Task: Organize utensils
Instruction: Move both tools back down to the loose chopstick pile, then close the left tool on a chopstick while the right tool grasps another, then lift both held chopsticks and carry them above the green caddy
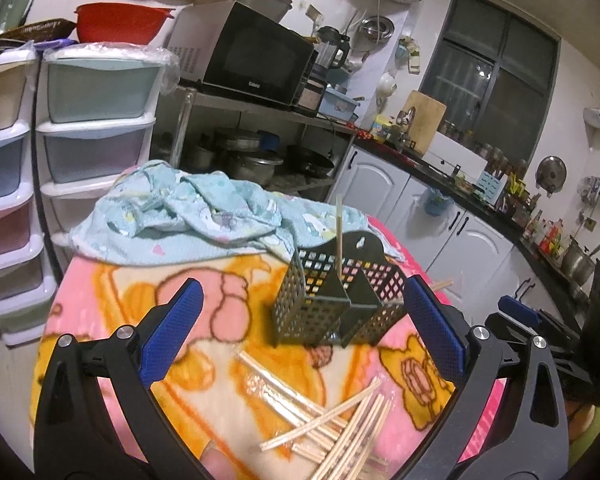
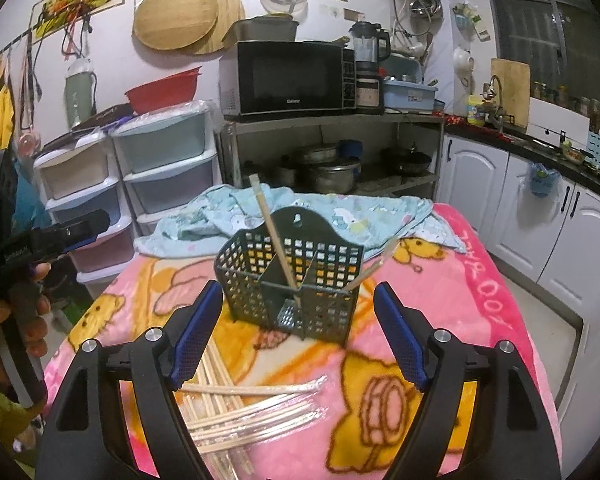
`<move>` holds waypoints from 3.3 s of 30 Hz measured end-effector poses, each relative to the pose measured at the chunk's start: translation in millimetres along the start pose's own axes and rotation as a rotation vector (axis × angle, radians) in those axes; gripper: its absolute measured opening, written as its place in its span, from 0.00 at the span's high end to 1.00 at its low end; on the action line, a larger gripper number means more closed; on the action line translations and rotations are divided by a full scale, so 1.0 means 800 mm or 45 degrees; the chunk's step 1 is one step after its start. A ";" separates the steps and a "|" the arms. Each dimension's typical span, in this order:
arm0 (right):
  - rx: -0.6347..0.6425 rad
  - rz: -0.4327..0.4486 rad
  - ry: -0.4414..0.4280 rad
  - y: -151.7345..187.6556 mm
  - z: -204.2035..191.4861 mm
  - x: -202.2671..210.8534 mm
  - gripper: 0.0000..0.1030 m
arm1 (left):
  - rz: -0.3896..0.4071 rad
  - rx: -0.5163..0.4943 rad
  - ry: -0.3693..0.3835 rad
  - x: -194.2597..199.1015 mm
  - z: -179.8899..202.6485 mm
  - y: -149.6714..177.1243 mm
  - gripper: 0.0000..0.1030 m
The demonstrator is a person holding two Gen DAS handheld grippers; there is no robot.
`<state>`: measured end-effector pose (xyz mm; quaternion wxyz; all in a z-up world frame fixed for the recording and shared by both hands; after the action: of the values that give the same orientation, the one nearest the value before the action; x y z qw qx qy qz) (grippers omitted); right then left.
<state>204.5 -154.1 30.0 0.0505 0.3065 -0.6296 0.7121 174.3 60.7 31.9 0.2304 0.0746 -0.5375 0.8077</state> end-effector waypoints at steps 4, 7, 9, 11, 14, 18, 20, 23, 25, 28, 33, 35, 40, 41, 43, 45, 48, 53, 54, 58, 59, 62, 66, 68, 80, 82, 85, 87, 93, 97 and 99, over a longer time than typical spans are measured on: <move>0.006 -0.013 -0.013 0.008 -0.005 0.000 0.27 | -0.028 -0.008 0.002 -0.001 0.001 0.018 0.10; 0.011 -0.028 -0.020 0.015 -0.008 0.000 0.27 | -0.051 -0.007 0.007 -0.003 0.000 0.029 0.10; 0.016 -0.038 -0.023 0.020 -0.008 -0.001 0.27 | -0.069 -0.010 0.003 -0.004 -0.001 0.038 0.10; 0.018 -0.052 -0.024 0.028 -0.008 -0.002 0.27 | -0.083 -0.016 0.003 -0.004 -0.003 0.045 0.10; 0.020 -0.080 -0.021 0.040 -0.006 -0.005 0.27 | -0.112 -0.015 0.006 -0.006 -0.007 0.062 0.10; 0.023 -0.116 -0.017 0.054 -0.005 -0.011 0.27 | -0.156 -0.011 0.001 -0.009 -0.015 0.081 0.10; 0.031 -0.130 -0.014 0.062 -0.004 -0.013 0.27 | -0.179 -0.008 -0.007 -0.011 -0.023 0.094 0.10; 0.037 -0.166 -0.005 0.077 -0.002 -0.021 0.27 | -0.221 0.014 -0.003 -0.014 -0.031 0.112 0.10; 0.035 -0.193 0.000 0.088 0.000 -0.028 0.27 | -0.244 0.020 0.003 -0.016 -0.035 0.122 0.10; 0.039 -0.245 0.014 0.107 0.005 -0.043 0.27 | -0.289 0.034 0.014 -0.022 -0.040 0.138 0.10; 0.036 -0.337 0.034 0.137 0.016 -0.070 0.28 | -0.365 0.058 0.037 -0.033 -0.046 0.165 0.15; 0.040 -0.363 0.029 0.145 0.018 -0.077 0.31 | -0.391 0.083 0.050 -0.038 -0.049 0.174 0.18; 0.057 -0.440 0.002 0.165 0.018 -0.098 0.38 | -0.447 0.114 0.083 -0.049 -0.049 0.193 0.26; 0.055 -0.457 -0.008 0.169 0.018 -0.102 0.40 | -0.455 0.119 0.086 -0.051 -0.049 0.195 0.27; 0.055 -0.481 -0.018 0.175 0.019 -0.108 0.42 | -0.476 0.140 0.091 -0.055 -0.053 0.202 0.31; 0.049 -0.502 -0.030 0.179 0.019 -0.115 0.46 | -0.488 0.158 0.099 -0.057 -0.055 0.206 0.35; 0.029 -0.525 -0.051 0.182 0.021 -0.126 0.50 | -0.502 0.172 0.102 -0.060 -0.057 0.211 0.42; 0.014 -0.558 -0.071 0.187 0.023 -0.140 0.56 | -0.513 0.180 0.114 -0.064 -0.057 0.215 0.47; 0.010 -0.565 -0.078 0.188 0.022 -0.143 0.58 | -0.514 0.182 0.114 -0.065 -0.057 0.215 0.49; -0.005 -0.582 -0.100 0.192 0.020 -0.151 0.65 | -0.517 0.185 0.110 -0.067 -0.059 0.216 0.55; -0.008 -0.580 -0.092 0.192 0.021 -0.152 0.70 | -0.518 0.184 0.109 -0.066 -0.060 0.216 0.56; -0.016 -0.577 -0.088 0.194 0.023 -0.152 0.77 | -0.521 0.178 0.098 -0.067 -0.062 0.218 0.62; -0.027 -0.573 -0.089 0.195 0.026 -0.152 0.81 | -0.522 0.169 0.083 -0.066 -0.065 0.219 0.68; -0.029 -0.568 -0.088 0.196 0.026 -0.152 0.82 | -0.523 0.151 0.070 -0.066 -0.065 0.219 0.71; -0.011 -0.543 -0.077 0.197 0.021 -0.146 0.95 | -0.511 0.130 0.068 -0.065 -0.067 0.216 0.92; -0.005 -0.537 -0.074 0.195 0.020 -0.144 0.96 | -0.494 0.121 0.074 -0.062 -0.065 0.212 0.93; -0.011 -0.525 -0.073 0.191 0.020 -0.137 0.97 | -0.462 0.115 0.087 -0.057 -0.061 0.202 0.94; -0.018 -0.509 -0.076 0.185 0.020 -0.129 0.97 | -0.429 0.112 0.100 -0.050 -0.057 0.191 0.95; 0.010 -0.366 -0.095 0.136 0.011 -0.093 0.97 | -0.318 0.059 0.165 -0.030 -0.031 0.140 0.96; 0.054 -0.253 -0.108 0.099 -0.002 -0.065 0.97 | -0.269 0.004 0.211 -0.025 -0.005 0.110 0.97; 0.068 -0.209 -0.119 0.083 -0.007 -0.053 0.97 | -0.246 -0.028 0.234 -0.025 0.009 0.096 0.97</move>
<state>206.1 -149.2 -49.0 0.0710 0.3911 -0.5849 0.7071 156.2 24.3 -36.2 0.3563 0.0493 -0.5131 0.7793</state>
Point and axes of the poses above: each gripper's, at about its wrist camera, not at the fingertips, and x roughly against the way its jaws point, z to its right, y to its underside, the point moved 7 cm from there along -x, roughly the way its jaws point, and after that the axes turned 9 degrees about y, right-handed, at the moved point
